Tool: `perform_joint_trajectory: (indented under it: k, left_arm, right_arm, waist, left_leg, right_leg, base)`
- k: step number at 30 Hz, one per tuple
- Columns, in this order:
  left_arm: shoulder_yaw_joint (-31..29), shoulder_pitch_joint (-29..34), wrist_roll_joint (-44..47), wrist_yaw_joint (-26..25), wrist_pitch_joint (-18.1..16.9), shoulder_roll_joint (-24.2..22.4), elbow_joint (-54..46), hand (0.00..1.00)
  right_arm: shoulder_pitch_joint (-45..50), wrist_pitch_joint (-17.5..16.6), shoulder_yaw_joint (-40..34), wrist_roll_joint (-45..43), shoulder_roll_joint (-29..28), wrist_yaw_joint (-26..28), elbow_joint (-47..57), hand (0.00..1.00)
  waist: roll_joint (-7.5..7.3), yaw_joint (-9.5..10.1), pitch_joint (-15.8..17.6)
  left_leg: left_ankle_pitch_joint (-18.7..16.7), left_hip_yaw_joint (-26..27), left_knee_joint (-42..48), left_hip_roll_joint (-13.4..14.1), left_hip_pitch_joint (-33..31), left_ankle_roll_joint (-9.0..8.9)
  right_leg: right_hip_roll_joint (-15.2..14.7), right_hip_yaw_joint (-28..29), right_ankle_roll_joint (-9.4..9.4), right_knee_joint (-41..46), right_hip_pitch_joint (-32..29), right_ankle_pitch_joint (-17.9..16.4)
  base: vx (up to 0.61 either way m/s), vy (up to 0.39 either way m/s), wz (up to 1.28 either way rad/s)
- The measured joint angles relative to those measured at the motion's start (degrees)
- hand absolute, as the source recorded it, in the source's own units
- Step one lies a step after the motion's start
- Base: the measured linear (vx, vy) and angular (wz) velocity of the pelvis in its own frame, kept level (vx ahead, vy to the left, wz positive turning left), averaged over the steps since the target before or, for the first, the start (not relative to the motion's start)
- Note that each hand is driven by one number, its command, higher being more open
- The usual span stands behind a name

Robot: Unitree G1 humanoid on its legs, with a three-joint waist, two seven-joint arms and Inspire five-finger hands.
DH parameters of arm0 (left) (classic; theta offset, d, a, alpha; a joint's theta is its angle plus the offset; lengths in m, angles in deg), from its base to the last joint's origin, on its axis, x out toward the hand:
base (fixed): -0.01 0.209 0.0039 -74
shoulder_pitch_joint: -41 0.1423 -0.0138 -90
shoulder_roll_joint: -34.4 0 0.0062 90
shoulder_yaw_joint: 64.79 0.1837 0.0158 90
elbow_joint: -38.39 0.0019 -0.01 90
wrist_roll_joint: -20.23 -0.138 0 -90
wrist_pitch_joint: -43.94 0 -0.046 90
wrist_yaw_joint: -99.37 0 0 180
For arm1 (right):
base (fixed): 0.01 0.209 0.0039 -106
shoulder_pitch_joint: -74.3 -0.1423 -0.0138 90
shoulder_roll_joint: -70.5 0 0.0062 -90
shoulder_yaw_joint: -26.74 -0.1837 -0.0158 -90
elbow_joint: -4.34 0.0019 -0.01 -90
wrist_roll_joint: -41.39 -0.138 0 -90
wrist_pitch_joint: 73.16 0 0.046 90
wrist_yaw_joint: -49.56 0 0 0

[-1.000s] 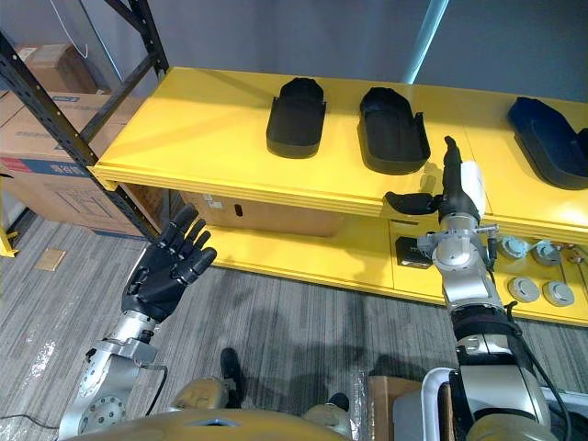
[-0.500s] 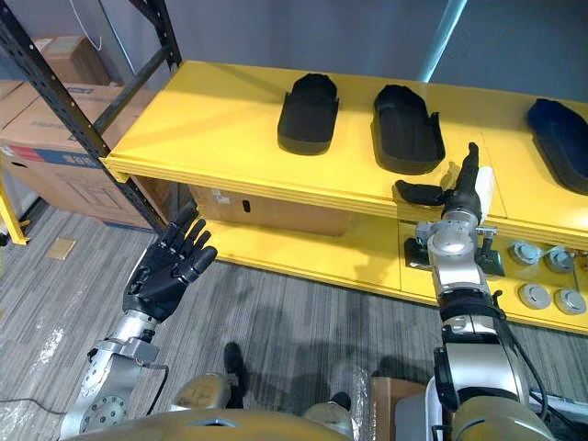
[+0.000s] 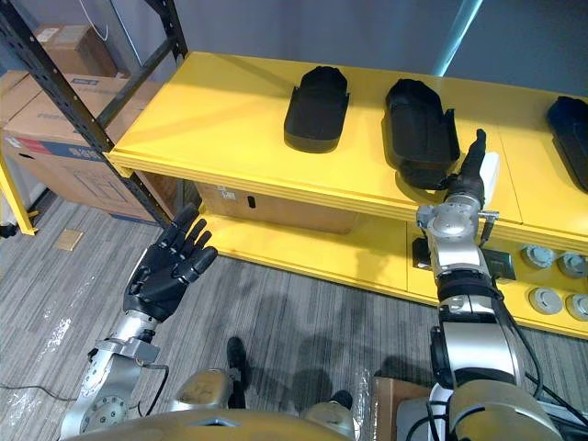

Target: Walk over and take three plastic housings, then place them on the shelf

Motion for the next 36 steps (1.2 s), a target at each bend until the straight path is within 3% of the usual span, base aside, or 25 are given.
perform_joint_trajectory:
  k: [21,26,30,32,36]
  left_arm:
    - [0.06,0.08,2.31,0.23,-0.10,0.04,0.01,1.00]
    - [-0.02,0.20,2.29,0.31,-0.12,-0.10,-0.11,1.00]
    - [0.14,0.29,1.56,1.70,-0.38,-0.99,-1.69,1.00]
    - [1.22,-0.06,1.00,2.71,-1.32,-2.00,-3.82,1.00]
    - [5.25,-2.89,-1.51,4.58,-1.12,-2.10,-5.23,1.00]
  right_arm:
    - [-1.57,-0.61,-0.01,-3.11,0.00,-1.80,-0.95,1.00]
    - [5.98,-3.96,-3.10,-3.89,-3.47,-2.04,12.57,1.00]
    - [20.72,-7.75,-3.77,-4.48,-12.19,0.20,32.07,1.00]
    - [29.93,-7.97,-3.76,-4.95,-17.80,2.85,39.89,1.00]
    - [41.80,-8.60,-3.60,-8.77,-21.38,7.86,50.54,1.00]
  waist:
    - [0.22,0.20,0.39]
    - [0.24,-0.15,0.39]
    - [-0.30,-1.69,0.26]
    - [-0.99,-3.55,0.22]
    - [-2.76,-7.20,-1.79]
  left_leg:
    - [-0.02,-0.03,0.00,-0.01,0.07,-0.01]
    - [-0.46,1.08,0.00,0.05,0.83,-0.31]
    - [-1.02,3.88,0.01,0.04,2.12,-0.25]
    - [-1.23,6.36,0.02,0.07,2.90,-0.19]
    - [-3.08,12.00,0.01,0.39,4.54,-0.87]
  right_leg:
    - [0.05,0.05,0.00,-0.21,0.11,-0.01]
    - [0.00,1.02,-0.01,-0.32,-0.27,-0.05]
    - [-0.10,3.12,-0.01,-0.65,-0.50,-0.05]
    - [-0.30,5.47,-0.03,-0.43,-1.54,-0.04]
    - [-0.63,11.35,-0.05,0.39,-4.53,-0.05]
  base:
    - [0.00,0.003,0.00]
    - [0.00,0.003,-0.12]
    - [0.05,0.016,-0.31]
    - [0.06,0.023,-0.50]
    - [0.04,0.018,-0.73]
